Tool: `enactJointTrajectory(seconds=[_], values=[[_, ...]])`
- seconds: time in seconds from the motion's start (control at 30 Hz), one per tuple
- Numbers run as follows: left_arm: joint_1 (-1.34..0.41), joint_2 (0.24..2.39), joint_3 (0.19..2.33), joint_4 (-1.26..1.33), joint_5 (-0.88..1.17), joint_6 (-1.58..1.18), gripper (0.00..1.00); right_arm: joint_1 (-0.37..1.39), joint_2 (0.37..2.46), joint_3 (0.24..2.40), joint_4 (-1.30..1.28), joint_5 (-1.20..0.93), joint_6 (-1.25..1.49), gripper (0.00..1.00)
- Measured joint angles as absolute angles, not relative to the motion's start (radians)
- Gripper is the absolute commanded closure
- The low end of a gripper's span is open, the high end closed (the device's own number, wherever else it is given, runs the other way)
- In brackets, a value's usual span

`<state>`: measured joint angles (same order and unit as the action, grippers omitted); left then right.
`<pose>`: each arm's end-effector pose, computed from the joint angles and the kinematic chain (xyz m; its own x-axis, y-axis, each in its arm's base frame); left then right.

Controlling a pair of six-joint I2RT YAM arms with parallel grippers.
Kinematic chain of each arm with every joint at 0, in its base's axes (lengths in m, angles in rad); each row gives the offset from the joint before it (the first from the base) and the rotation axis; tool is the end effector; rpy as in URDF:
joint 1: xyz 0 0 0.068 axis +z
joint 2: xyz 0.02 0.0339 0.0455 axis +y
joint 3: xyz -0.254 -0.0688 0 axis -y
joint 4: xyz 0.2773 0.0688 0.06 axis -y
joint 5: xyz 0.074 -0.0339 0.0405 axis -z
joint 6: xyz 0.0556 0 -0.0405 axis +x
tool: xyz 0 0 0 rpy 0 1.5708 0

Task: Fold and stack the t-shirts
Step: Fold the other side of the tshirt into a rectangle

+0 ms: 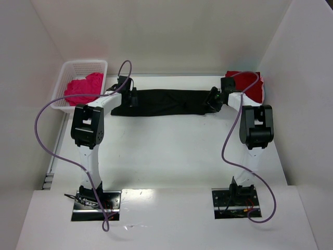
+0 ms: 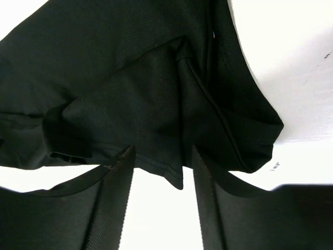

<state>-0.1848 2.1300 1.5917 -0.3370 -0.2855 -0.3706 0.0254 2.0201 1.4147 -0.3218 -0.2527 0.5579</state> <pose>0.4995 -0.0774 0.1404 -0.7030 -0.2221 -0.6756 -0.2743 0.9612 -0.0305 0.4687 0.0258 0.1316 -0.7708 0.4932 -0.4032 0.2753 0.8287 0.4874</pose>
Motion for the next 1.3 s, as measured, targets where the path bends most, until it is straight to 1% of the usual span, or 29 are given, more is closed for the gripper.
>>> enactJointTrajectory(seconds=[0.2, 0.3, 0.33, 0.4, 0.5, 0.53, 0.57, 0.67, 0.83, 1.1, 1.3], values=[[-0.181, 2.13, 1.592, -0.337, -0.282, -0.371, 0.0, 0.025, 2.021, 1.413, -0.303, -0.282, 0.564, 0.53], [-0.181, 2.13, 1.592, -0.337, -0.282, -0.371, 0.0, 0.03, 2.032, 1.413, -0.295, -0.294, 0.567, 0.6], [-0.181, 2.13, 1.592, -0.336, -0.282, -0.371, 0.0, 0.03, 2.038, 1.413, -0.293, -0.297, 0.568, 0.64], [-0.181, 2.13, 1.592, -0.336, -0.282, -0.371, 0.0, 0.03, 2.054, 1.413, -0.292, -0.3, 0.569, 0.65], [-0.178, 2.13, 1.592, -0.336, -0.278, -0.371, 0.0, 0.03, 2.074, 1.414, -0.292, -0.302, 0.572, 0.73], [-0.177, 2.13, 1.592, -0.336, -0.275, -0.371, 0.0, 0.03, 2.078, 1.414, -0.292, -0.303, 0.572, 0.77], [-0.176, 2.13, 1.592, -0.336, -0.275, -0.371, 0.0, 0.03, 2.081, 1.414, -0.292, -0.303, 0.57, 0.84], [-0.173, 2.13, 1.592, -0.336, -0.273, -0.371, 0.0, 0.03, 2.085, 1.416, -0.292, -0.304, 0.569, 0.92], [-0.172, 2.13, 1.592, -0.336, -0.265, -0.371, 0.0, 0.03, 2.085, 1.459, -0.302, -0.304, 0.572, 0.95], [-0.172, 2.13, 1.592, -0.336, -0.255, -0.37, 0.0, 0.031, 2.093, 1.644, -0.304, -0.316, 0.596, 0.95], [-0.167, 2.13, 1.592, -0.336, -0.245, -0.369, 0.0, 0.031, 2.19, 1.769, -0.302, -0.333, 0.616, 0.95]])
